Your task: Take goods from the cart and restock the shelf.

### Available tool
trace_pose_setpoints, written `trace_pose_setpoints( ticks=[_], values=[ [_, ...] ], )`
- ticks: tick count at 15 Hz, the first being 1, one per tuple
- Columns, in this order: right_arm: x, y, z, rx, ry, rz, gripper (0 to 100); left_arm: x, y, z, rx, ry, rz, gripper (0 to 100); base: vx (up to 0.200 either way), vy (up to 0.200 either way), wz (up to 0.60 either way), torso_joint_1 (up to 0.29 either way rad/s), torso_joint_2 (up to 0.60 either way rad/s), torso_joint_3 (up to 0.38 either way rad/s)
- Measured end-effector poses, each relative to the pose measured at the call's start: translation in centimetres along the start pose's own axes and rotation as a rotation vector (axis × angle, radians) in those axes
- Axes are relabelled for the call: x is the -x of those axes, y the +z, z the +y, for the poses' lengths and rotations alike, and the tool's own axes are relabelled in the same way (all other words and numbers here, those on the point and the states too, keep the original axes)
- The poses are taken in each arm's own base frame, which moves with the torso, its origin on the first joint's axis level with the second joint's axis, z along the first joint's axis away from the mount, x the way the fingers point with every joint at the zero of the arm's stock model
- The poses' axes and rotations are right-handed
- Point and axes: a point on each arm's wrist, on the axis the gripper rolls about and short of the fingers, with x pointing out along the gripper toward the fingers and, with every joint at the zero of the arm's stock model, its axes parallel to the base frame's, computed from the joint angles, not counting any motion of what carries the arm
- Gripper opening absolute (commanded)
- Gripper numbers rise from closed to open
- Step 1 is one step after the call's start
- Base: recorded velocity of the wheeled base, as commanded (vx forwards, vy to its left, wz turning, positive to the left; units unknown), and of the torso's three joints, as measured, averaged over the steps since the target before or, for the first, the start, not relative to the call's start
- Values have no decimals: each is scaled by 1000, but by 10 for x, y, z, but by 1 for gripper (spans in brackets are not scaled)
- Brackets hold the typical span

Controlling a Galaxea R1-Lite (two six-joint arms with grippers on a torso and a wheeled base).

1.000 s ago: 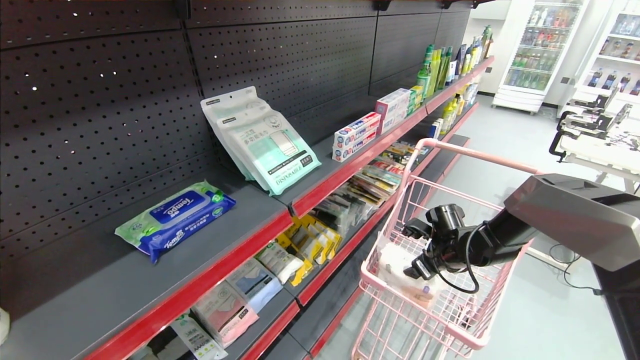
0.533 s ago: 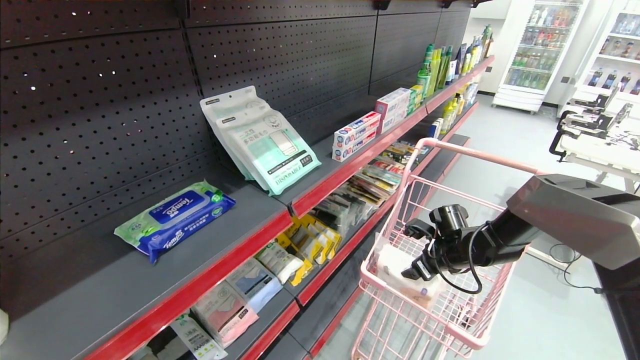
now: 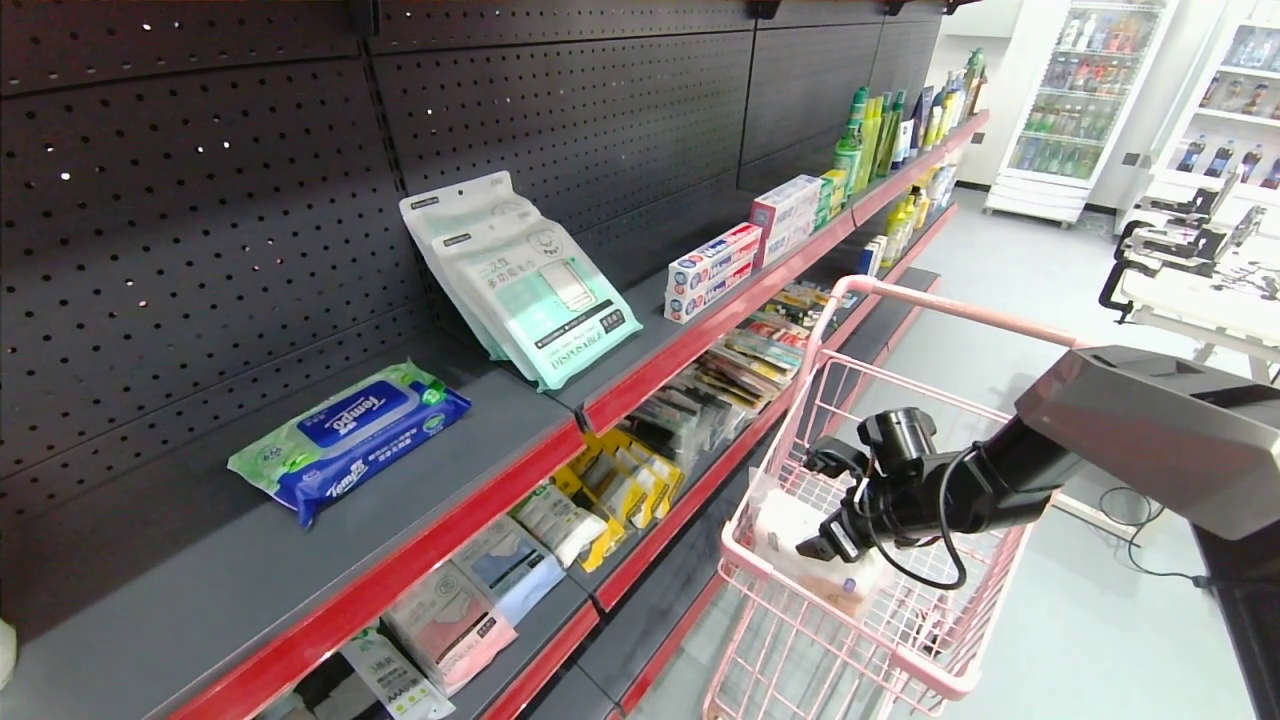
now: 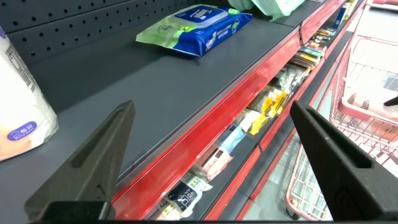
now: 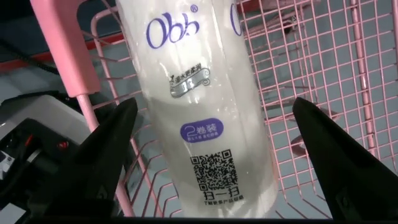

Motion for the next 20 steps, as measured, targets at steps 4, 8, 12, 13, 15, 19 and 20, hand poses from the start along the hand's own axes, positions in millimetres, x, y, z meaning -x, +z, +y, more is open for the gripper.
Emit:
trace_pose_setpoints(
  ticks=[4, 8, 12, 13, 15, 19, 20],
  values=[
    [-7, 1, 5, 17, 5, -10, 100, 0, 0, 0, 0, 0, 0, 100, 0, 0, 0, 0, 0, 0],
    [-17, -3, 5, 32, 2, -11, 100, 0, 0, 0, 0, 0, 0, 100, 0, 0, 0, 0, 0, 0],
    [-21, -6, 1, 60, -5, -4, 100, 0, 0, 0, 0, 0, 0, 100, 0, 0, 0, 0, 0, 0],
    [-21, -7, -1, 57, -7, -4, 100, 0, 0, 0, 0, 0, 0, 100, 0, 0, 0, 0, 0, 0],
    [-23, -8, -3, 53, -9, 4, 100, 0, 0, 0, 0, 0, 0, 100, 0, 0, 0, 0, 0, 0],
    [-24, -8, -4, 104, -4, 23, 100, 0, 0, 0, 0, 0, 0, 100, 0, 0, 0, 0, 0, 0],
    [-24, -7, -4, 109, -2, 26, 100, 0, 0, 0, 0, 0, 0, 100, 0, 0, 0, 0, 0, 0]
  ],
)
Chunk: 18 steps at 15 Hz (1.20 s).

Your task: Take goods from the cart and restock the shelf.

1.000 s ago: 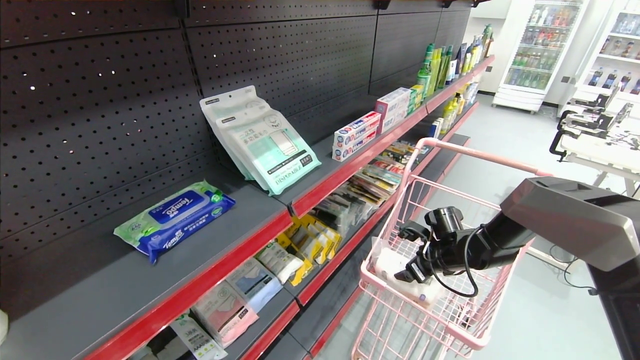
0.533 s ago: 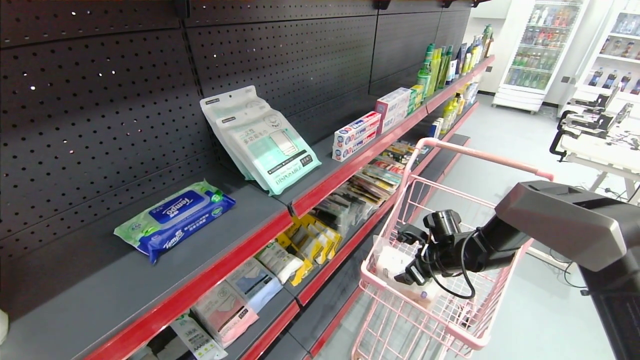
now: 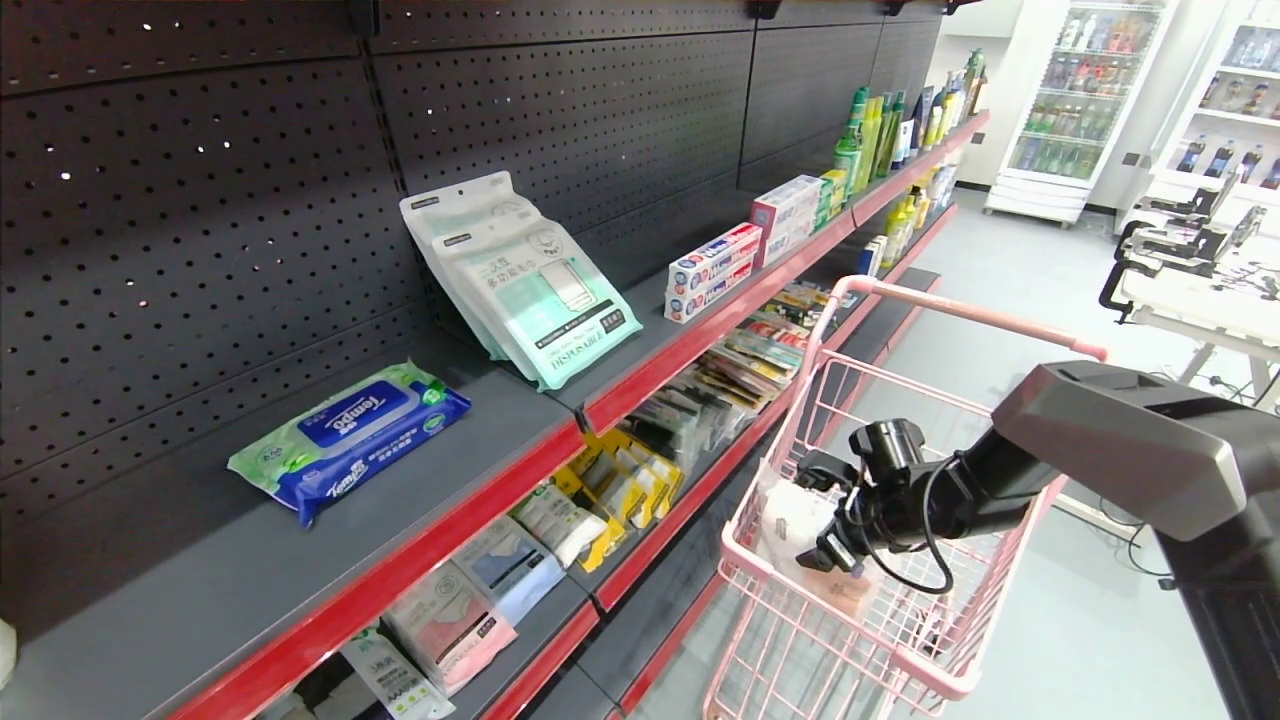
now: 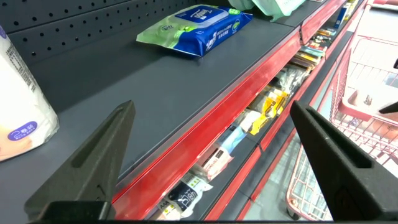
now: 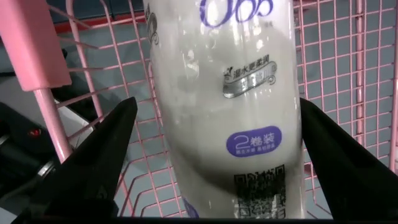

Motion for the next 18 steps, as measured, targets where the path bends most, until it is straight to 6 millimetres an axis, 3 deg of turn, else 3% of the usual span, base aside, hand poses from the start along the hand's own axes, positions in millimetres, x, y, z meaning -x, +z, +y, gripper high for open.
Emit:
trace_pose_setpoints(
  ticks=[18],
  values=[
    [-6, 8, -8, 2, 8, 10, 100, 0, 0, 0, 0, 0, 0, 100, 0, 0, 0, 0, 0, 0]
  ],
)
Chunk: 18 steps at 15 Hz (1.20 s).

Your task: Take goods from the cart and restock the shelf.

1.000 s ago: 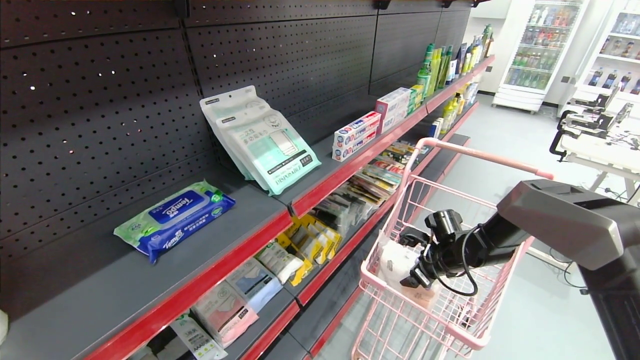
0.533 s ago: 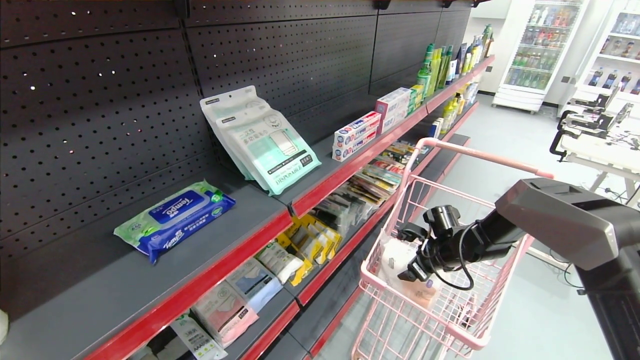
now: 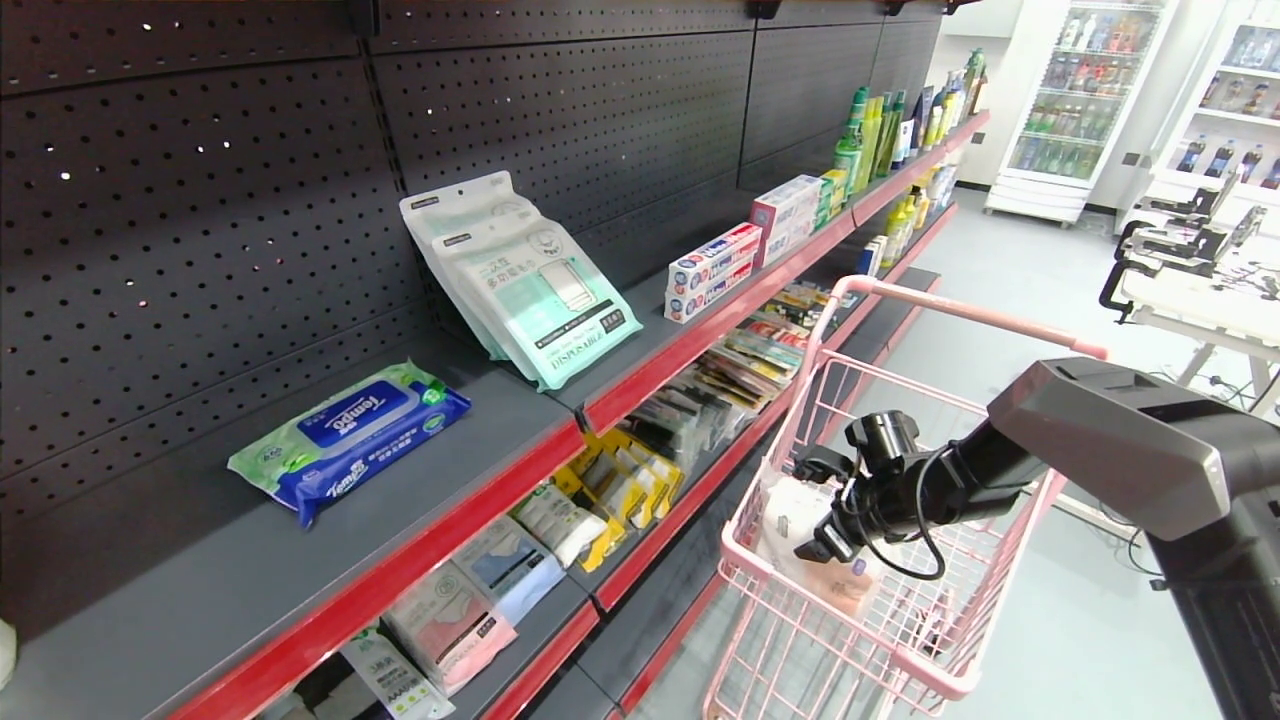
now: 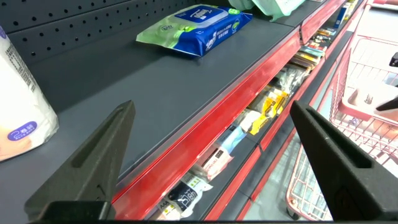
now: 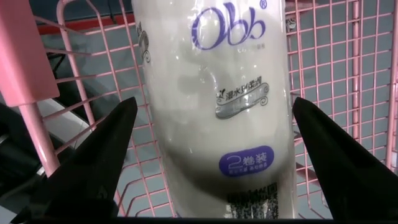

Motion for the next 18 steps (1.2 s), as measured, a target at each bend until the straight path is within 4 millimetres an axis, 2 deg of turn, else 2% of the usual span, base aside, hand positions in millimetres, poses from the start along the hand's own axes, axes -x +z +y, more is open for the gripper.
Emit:
trace_pose_setpoints(
  ticks=[5, 6, 15, 18],
  values=[
    [0, 0, -1, -1, -1, 0, 100, 0, 0, 0, 0, 0, 0, 100, 0, 0, 0, 0, 0, 0],
    [0, 0, 0, 0, 0, -1, 0, 0, 0, 0, 0, 0, 0, 100, 0, 0, 0, 0, 0, 0],
    [1, -4, 0, -32, 1, 10, 0, 0, 0, 0, 0, 0, 0, 100, 0, 0, 0, 0, 0, 0],
    [13, -7, -5, -67, -10, 16, 0, 0, 0, 0, 0, 0, 0, 100, 0, 0, 0, 0, 0, 0]
  ],
)
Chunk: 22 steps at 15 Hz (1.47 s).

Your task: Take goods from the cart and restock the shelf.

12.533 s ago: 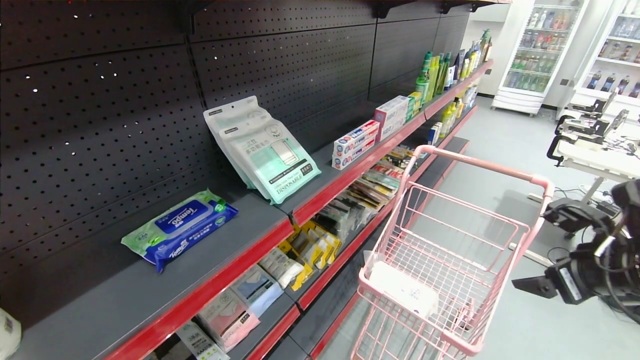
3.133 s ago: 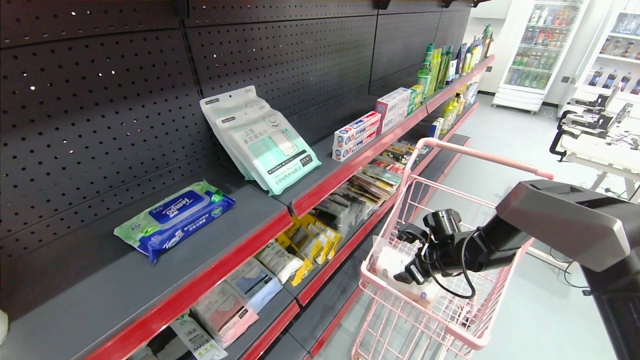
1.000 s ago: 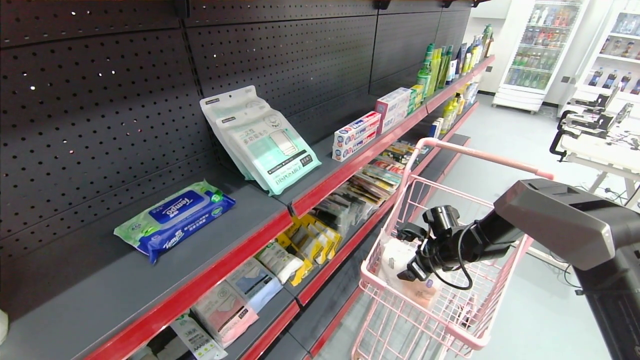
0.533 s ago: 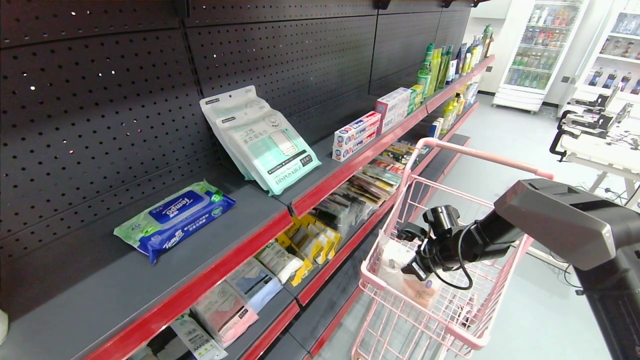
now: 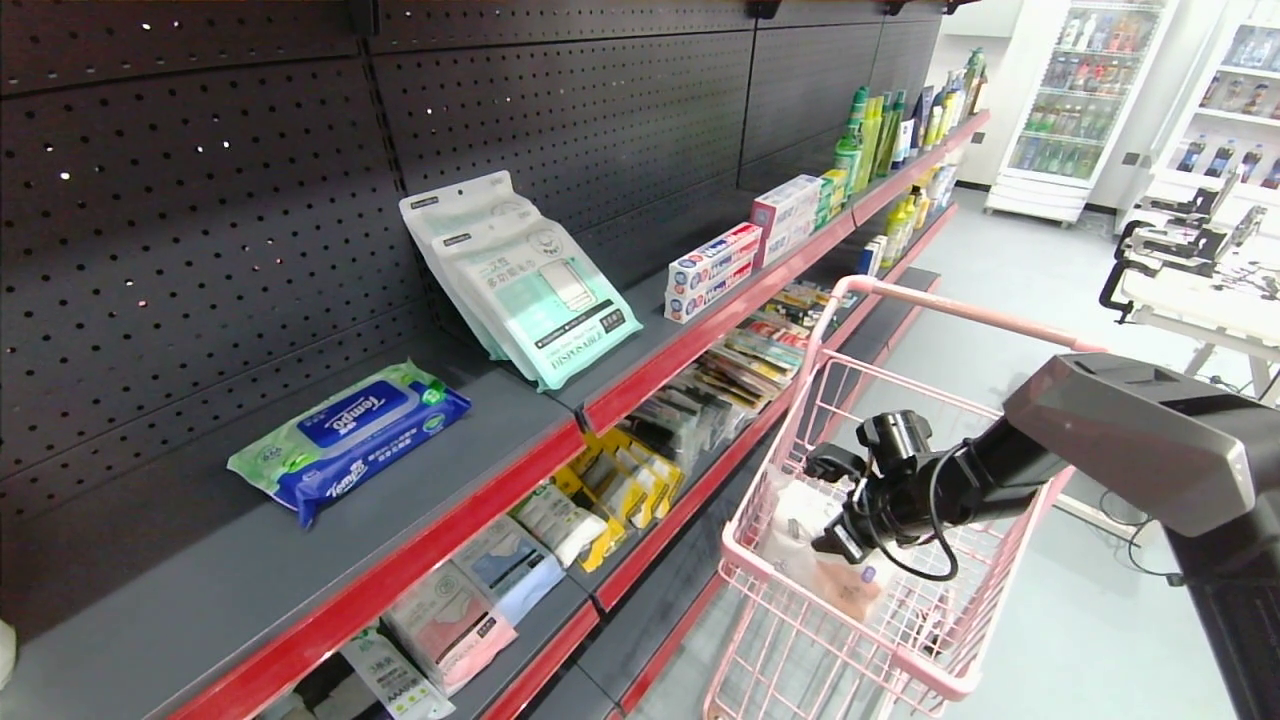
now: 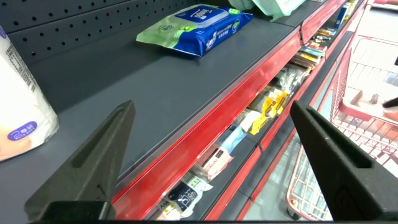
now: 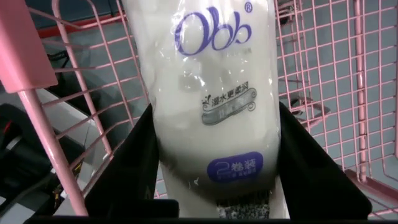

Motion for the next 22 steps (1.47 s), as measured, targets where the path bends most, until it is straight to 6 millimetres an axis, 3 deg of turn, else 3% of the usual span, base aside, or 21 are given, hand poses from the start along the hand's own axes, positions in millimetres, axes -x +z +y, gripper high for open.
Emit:
trace_pose_setpoints(
  ticks=[12, 19, 22],
  values=[
    [86, 14, -18, -43, -141, -84, 0, 0, 0, 0, 0, 0, 0, 100, 0, 0, 0, 0, 0, 0],
    [172, 33, -20, -41, -261, -243, 0, 0, 0, 0, 0, 0, 0, 100, 0, 0, 0, 0, 0, 0],
    [215, 33, -9, -50, -292, -322, 0, 0, 0, 0, 0, 0, 0, 100, 0, 0, 0, 0, 0, 0]
  ],
)
